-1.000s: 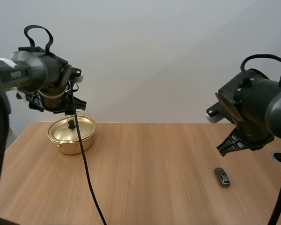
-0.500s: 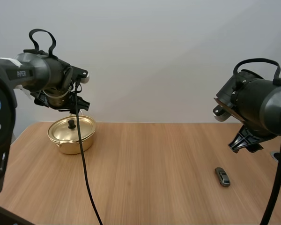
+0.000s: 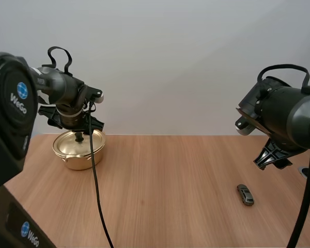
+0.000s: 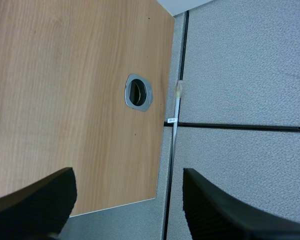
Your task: Open the pot, put the car inside, and close it
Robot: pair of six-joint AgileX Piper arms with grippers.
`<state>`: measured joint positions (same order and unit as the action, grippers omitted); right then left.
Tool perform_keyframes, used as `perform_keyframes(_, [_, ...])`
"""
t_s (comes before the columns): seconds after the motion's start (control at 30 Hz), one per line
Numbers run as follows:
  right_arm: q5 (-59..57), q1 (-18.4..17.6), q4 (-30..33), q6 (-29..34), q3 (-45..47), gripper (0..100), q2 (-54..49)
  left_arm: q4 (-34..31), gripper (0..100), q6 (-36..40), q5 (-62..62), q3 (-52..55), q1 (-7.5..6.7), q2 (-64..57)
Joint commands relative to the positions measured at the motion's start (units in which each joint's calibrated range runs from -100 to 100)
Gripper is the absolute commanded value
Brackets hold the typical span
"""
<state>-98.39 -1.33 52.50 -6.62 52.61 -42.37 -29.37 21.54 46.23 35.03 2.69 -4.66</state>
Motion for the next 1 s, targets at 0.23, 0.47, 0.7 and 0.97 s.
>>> perform_keyframes(0.23, [0.0, 0.0, -0.4, -0.1, 0.0, 100, -0.1, 0.0, 100, 0.0, -8.2, -0.1, -0.02, 3.3])
perform_keyframes(0.47, [-1.6, 0.0, -0.3, -0.1, 0.0, 100, -0.1, 0.0, 100, 0.9, -4.9, -4.2, -0.02, 6.3])
perform_keyframes(0.7, [-1.6, 0.0, -0.3, 3.3, 0.0, 100, -0.1, -0.1, 100, 0.9, -5.9, -4.6, -0.02, 6.6])
perform_keyframes(0.97, [-1.6, 0.0, -0.3, 4.0, 0.0, 100, -0.1, -0.1, 100, 0.9, -7.5, -4.6, -0.02, 8.2])
